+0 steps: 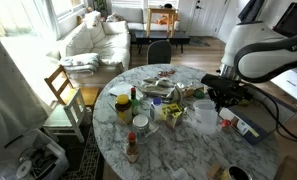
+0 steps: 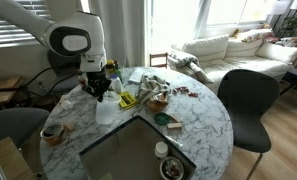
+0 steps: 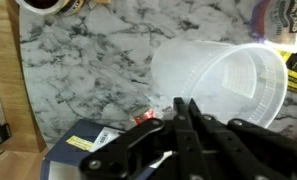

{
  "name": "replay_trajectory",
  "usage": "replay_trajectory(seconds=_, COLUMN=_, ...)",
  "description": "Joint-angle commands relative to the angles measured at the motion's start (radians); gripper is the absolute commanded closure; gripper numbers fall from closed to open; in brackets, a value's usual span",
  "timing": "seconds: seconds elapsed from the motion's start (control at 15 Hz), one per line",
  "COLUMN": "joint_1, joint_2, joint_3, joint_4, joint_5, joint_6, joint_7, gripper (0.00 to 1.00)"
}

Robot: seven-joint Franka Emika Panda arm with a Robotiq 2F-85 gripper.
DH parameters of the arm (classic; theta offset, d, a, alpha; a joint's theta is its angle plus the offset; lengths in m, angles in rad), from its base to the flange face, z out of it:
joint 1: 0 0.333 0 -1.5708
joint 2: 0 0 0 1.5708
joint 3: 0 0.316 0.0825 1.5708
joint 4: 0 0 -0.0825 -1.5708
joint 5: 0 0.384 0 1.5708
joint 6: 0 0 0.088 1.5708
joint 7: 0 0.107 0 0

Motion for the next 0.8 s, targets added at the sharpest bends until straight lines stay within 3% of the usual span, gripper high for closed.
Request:
replay_trajectory(seconds=0.0, joint_1=-0.004, joint_2=-0.004, joint_3=-0.004, joint_4=-0.063, joint_5=-0.028, joint_6=0.155, joint_7=0.015, gripper=0.99)
replay_trajectory(seconds=0.2, joint_1=-0.008, joint_2=0.008, joint_3=-0.010, joint_4=-0.090, joint_5=-0.029, joint_6=0.232, joint_7=0.006, gripper=0.99)
replay_trajectory(seconds=0.27, joint_1=-0.008, joint_2=0.007, joint_3=-0.011, joint_4=-0.098, joint_5=-0.024, joint_6=0.254, joint_7=0.007, gripper=0.70)
replay_trajectory(seconds=0.4, joint_1=-0.008, joint_2=-0.006, joint_3=-0.011, joint_4=-0.105, joint_5=-0.018, joint_6=0.257, joint_7=-0.029, gripper=0.63)
replay_trajectory(seconds=0.73, joint_1=0.000, joint_2=-0.070, joint_3=0.002, joint_4=-0.072, joint_5=-0.006, joint_6=0.134, joint_7=-0.037, gripper=0.25)
